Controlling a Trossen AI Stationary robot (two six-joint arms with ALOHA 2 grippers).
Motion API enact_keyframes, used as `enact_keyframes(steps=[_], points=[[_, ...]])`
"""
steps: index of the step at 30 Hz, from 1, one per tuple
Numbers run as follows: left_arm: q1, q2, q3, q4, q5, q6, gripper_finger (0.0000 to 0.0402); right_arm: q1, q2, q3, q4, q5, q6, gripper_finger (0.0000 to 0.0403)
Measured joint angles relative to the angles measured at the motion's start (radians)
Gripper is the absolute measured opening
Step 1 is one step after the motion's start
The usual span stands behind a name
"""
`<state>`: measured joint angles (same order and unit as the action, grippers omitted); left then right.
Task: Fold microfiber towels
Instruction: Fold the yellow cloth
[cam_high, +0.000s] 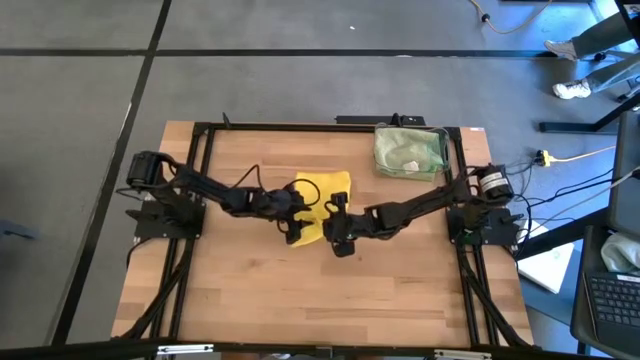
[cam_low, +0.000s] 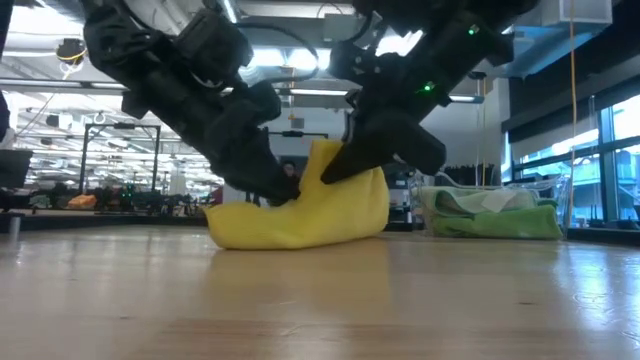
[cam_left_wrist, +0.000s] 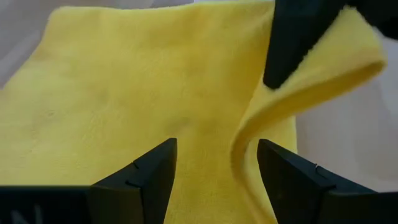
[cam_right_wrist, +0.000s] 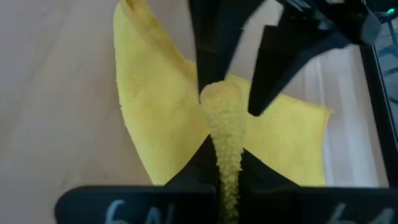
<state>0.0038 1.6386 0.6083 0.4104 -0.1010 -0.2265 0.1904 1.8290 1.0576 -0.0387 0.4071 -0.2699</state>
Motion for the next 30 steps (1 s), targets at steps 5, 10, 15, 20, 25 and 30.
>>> enact_keyframes(steps=[5,10,15,20,25,30], points=[[0.016,0.0,0.001,0.019,0.104,0.0,0.0217,0.027,0.0,0.0,-0.002,0.036,0.0,0.0007],[0.022,0.0,0.001,0.032,0.204,-0.006,0.0217,0.037,-0.003,0.0,0.01,0.06,0.0,0.0007],[0.021,0.0,0.001,0.028,0.228,-0.014,0.0218,0.047,-0.031,0.001,0.024,0.095,-0.002,0.0007],[0.019,0.0,0.0,0.016,0.24,-0.027,0.0217,0.05,-0.056,0.001,-0.015,0.142,0.006,0.0007],[0.019,0.0,0.0,-0.028,0.19,-0.025,0.0214,0.05,-0.064,0.001,-0.073,0.172,0.058,0.0007],[0.019,0.0,0.0,-0.038,0.16,-0.006,0.0198,0.05,-0.066,0.001,-0.085,0.205,0.079,0.0007]])
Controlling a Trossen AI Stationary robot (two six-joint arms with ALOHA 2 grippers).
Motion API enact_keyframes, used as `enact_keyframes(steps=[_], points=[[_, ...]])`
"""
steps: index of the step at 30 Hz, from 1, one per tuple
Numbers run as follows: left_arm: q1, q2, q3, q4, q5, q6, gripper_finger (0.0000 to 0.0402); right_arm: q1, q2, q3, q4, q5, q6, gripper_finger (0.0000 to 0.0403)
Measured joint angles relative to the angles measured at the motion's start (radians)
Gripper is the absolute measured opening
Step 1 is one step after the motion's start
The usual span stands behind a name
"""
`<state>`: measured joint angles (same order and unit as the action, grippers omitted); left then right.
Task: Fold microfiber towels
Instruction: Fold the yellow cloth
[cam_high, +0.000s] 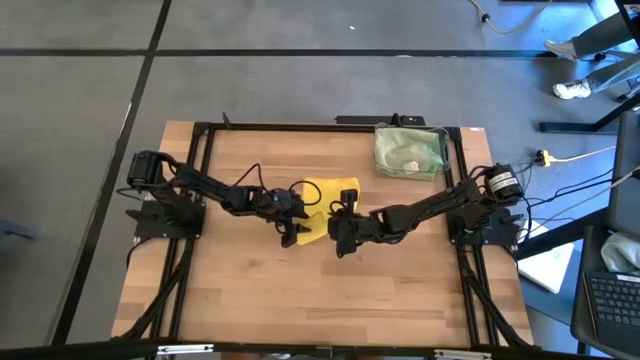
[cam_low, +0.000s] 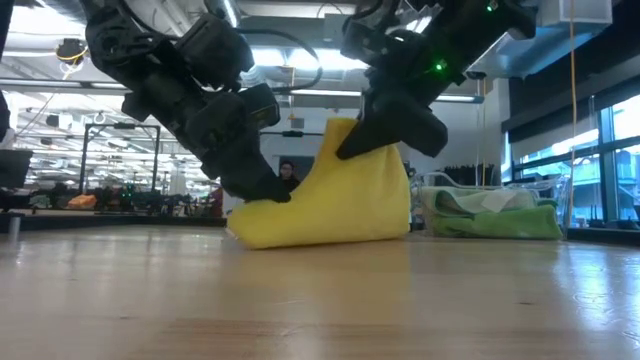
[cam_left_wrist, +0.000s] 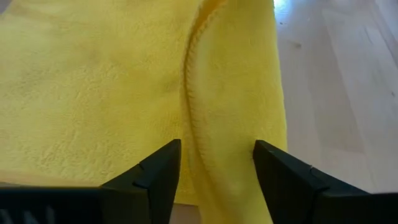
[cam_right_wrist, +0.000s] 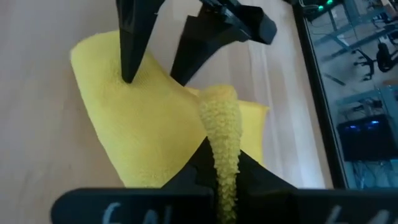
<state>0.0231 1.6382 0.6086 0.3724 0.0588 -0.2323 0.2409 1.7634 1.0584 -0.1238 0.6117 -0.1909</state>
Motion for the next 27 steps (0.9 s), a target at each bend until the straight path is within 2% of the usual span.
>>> enact_keyframes(steps=[10,18,27], points=[[0.001,0.0,0.0,0.001,0.034,0.007,0.0072,0.001,0.0,0.0,0.0,0.069,-0.015,0.0007],[0.001,0.0,0.0,0.008,0.034,0.007,0.0045,0.01,-0.015,0.0,-0.001,0.112,-0.023,0.0007],[0.001,0.0,0.0,0.011,0.03,0.042,0.0004,0.009,-0.015,0.0,-0.036,0.114,0.006,0.0007]])
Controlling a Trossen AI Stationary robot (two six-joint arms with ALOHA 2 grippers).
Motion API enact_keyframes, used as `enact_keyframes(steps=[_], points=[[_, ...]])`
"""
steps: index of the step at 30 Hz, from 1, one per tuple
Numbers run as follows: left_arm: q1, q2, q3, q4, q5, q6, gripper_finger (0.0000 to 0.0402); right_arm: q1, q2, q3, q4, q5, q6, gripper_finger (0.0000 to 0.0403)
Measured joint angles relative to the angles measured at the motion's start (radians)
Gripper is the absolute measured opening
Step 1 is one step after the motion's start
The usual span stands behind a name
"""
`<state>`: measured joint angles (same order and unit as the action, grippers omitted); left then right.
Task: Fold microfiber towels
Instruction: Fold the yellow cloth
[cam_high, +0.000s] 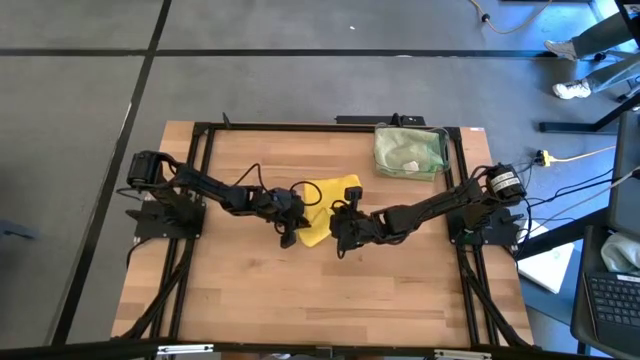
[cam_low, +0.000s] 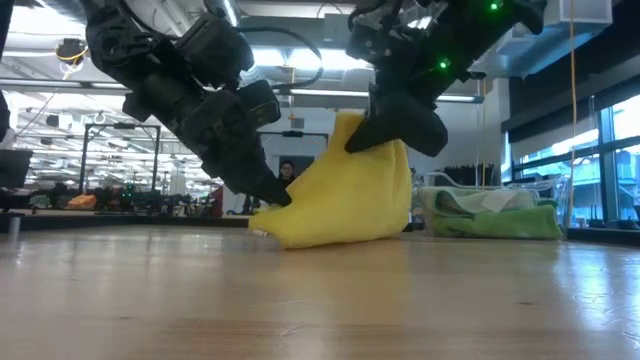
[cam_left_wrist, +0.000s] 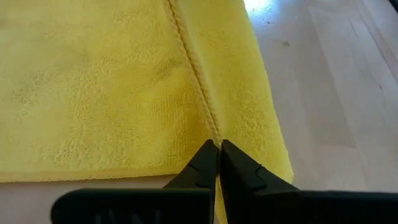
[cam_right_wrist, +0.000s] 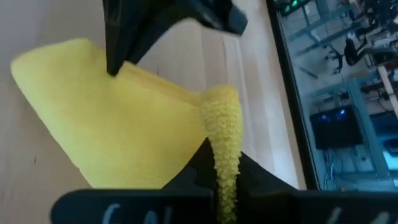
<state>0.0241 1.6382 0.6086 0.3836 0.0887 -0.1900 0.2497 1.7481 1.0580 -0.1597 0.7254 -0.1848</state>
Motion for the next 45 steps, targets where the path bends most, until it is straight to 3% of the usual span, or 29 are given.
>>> enact_keyframes(steps=[7,10,19,26,45], points=[[0.025,0.0,0.063,-0.016,-0.001,0.082,0.0002,-0.008,0.0,0.0,-0.125,0.083,0.129,0.0007],[0.039,0.0,0.125,-0.097,-0.002,0.144,0.0001,-0.007,0.0,0.0,-0.139,0.134,0.132,0.0007],[0.069,0.0,0.328,-0.462,-0.199,0.329,0.0001,-0.039,0.0,0.0,-0.21,0.175,0.192,0.0008],[0.14,0.0,0.347,-0.489,-0.235,0.385,0.0001,-0.11,0.0,0.0,-0.23,0.174,0.206,0.0008],[0.218,0.067,0.346,-0.444,-0.183,0.385,0.0007,-0.274,0.002,0.001,-0.214,-0.042,0.184,0.0018]])
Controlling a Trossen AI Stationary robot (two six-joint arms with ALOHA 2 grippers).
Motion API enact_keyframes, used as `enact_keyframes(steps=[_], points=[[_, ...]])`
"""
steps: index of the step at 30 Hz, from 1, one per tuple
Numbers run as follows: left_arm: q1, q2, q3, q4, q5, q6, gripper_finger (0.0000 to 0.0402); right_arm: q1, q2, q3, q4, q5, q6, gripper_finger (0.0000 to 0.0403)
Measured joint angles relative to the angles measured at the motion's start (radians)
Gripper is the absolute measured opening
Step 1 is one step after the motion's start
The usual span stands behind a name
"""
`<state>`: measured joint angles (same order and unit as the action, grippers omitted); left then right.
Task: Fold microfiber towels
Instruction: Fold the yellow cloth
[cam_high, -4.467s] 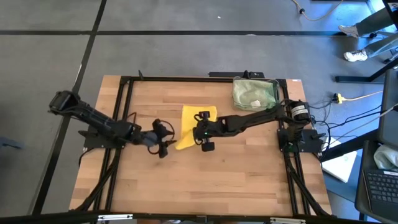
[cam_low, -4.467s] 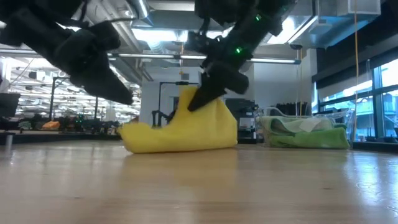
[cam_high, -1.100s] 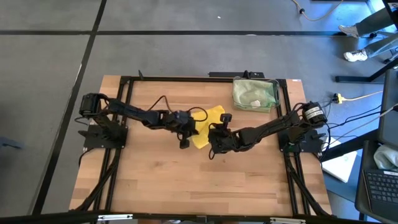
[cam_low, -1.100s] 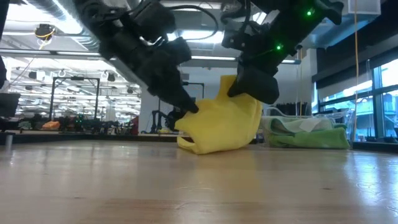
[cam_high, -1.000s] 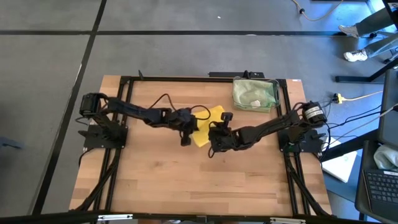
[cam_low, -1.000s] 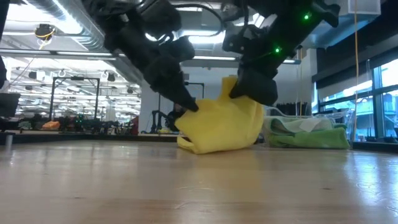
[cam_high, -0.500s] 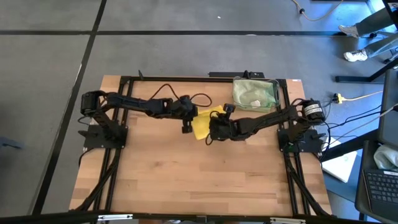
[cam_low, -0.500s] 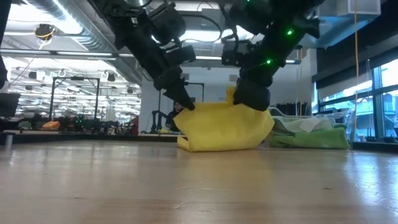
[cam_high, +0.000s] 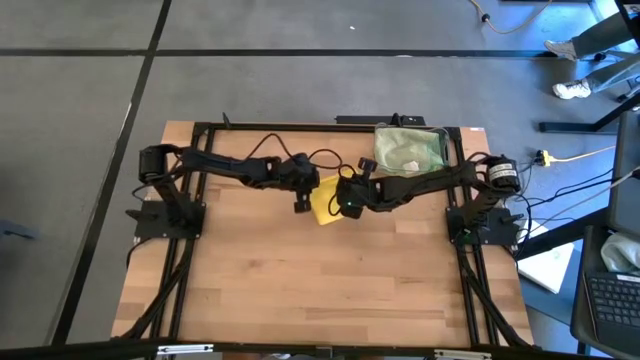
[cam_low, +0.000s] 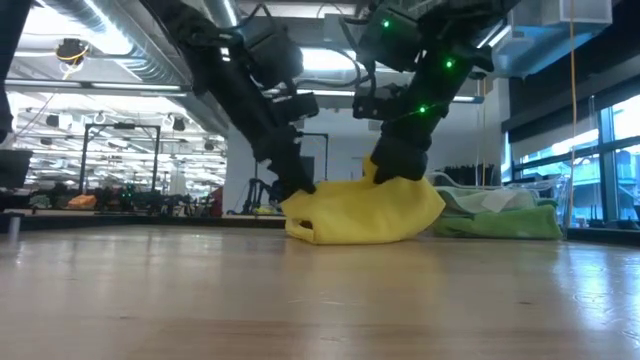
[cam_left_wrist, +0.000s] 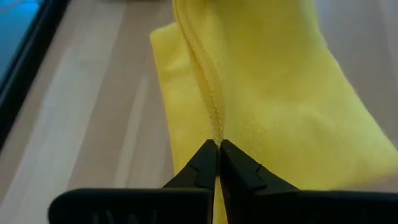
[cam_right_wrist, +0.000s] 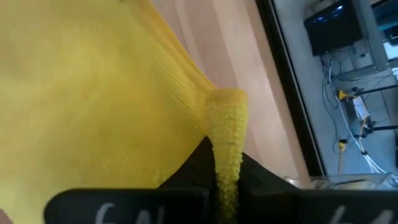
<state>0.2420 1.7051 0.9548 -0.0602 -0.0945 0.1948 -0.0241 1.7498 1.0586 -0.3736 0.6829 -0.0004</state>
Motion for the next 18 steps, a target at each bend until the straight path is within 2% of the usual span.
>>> enact_keyframes(steps=[5,10,18], points=[[0.004,0.055,0.001,0.05,-0.069,0.001,0.0021,-0.015,0.031,-0.001,-0.003,-0.004,-0.001,0.0018],[0.005,0.059,0.0,0.073,-0.119,0.003,0.0026,-0.042,0.095,-0.02,0.019,-0.031,-0.001,0.0019],[0.013,0.068,0.0,0.072,-0.125,-0.001,0.0015,-0.104,0.115,-0.177,0.3,-0.031,-0.009,0.0019]])
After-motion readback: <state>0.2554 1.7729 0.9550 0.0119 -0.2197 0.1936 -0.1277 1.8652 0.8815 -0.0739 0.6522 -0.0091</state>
